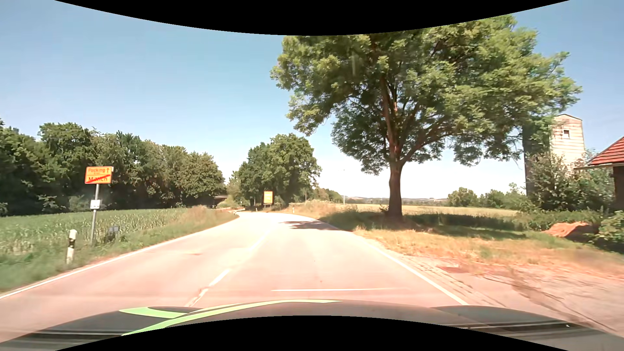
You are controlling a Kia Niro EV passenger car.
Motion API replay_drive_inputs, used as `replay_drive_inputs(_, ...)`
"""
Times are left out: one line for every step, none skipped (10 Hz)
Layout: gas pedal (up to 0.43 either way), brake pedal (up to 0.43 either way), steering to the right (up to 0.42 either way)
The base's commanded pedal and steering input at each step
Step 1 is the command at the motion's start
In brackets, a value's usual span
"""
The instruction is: Follow the waypoints while adhering to traffic rules and regulations
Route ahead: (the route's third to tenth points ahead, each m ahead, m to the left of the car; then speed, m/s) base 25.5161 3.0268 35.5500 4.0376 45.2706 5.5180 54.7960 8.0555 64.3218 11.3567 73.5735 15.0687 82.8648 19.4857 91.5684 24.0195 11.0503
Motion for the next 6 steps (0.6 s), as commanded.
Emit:
replay_drive_inputs(0.449,0.0,-0.029)
replay_drive_inputs(0.449,0.0,-0.029)
replay_drive_inputs(0.449,0.0,-0.027)
replay_drive_inputs(0.449,0.0,-0.026)
replay_drive_inputs(0.449,0.0,-0.026)
replay_drive_inputs(0.449,0.0,-0.026)
